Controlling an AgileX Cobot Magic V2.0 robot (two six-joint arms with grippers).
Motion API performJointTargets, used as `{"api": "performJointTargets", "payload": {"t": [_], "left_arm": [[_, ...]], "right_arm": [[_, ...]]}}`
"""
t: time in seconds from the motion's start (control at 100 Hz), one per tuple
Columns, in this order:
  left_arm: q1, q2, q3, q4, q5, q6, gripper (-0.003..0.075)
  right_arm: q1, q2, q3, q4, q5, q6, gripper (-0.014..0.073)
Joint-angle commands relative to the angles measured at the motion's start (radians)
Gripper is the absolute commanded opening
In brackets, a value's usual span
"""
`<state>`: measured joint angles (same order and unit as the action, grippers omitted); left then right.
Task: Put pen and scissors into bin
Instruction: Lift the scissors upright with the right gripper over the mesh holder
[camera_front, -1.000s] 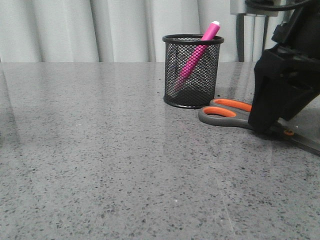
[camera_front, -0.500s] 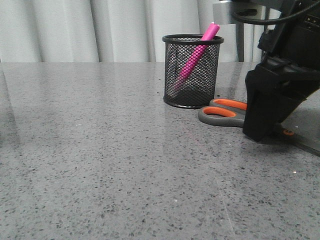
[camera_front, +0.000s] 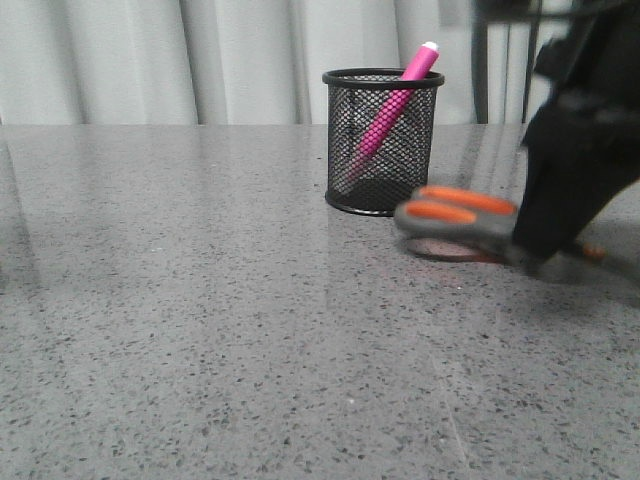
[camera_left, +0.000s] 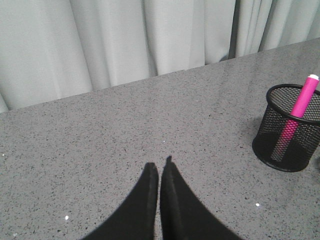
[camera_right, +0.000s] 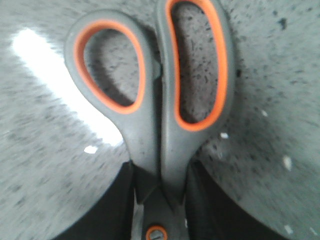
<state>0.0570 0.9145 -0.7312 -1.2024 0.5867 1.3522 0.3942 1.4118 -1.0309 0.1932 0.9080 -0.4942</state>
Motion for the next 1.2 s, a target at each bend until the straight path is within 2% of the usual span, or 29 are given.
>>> {"api": "performJointTargets", "payload": {"t": [0.0,0.09,0.14,0.24,0.34,0.5,0.78,0.87,0.98,1.19], "left_arm": [[0.004,-0.013,-0.024,-0.051,-0.010,-0.005,-0.0019],[0.004,-0.013,-0.024,-0.051,-0.010,-0.005,-0.0019],[0.004,-0.013,-0.024,-0.051,-0.010,-0.005,-0.0019],[0.004,-0.013,-0.024,-0.063,-0.010,-0.005,-0.0019],[0.004,-0.013,-0.024,-0.090,-0.010,-0.005,-0.0019],[0.004,-0.013,-0.024,-0.104,-0.010,-0.005,-0.0019],[0.004,-0.013,-0.024,-0.104,-0.010,-0.005,-0.0019],[0.004,-0.013,-0.024,-0.104,-0.010,-0.005,-0.0019],[0.004,-0.013,-0.024,-0.104,-0.010,-0.005,-0.0019],[0.004,-0.011,-0.024,-0.104,-0.015,-0.005,-0.0019]], "right_arm": [[-0.004,-0.123,-0.015,0.002,-0.019,0.002,-0.0067],[-0.004,-0.241,0.026,0.004,-0.098,0.002,-0.0069],[-0.004,-0.307,0.072,0.022,-0.194,0.002,-0.0069],[0.008,-0.430,0.161,0.132,-0.483,-0.041,-0.0069],[0.033,-0.475,0.201,0.205,-0.745,-0.059,-0.0069],[0.098,-0.409,0.206,0.207,-1.059,-0.059,-0.0070],[0.211,-0.149,0.204,0.207,-1.581,-0.052,-0.0070],[0.220,-0.090,0.202,0.206,-1.672,-0.044,-0.0070],[0.220,-0.027,0.186,0.204,-1.688,0.013,-0.0070],[0.220,0.058,0.180,0.201,-1.724,0.017,-0.0071]]}}
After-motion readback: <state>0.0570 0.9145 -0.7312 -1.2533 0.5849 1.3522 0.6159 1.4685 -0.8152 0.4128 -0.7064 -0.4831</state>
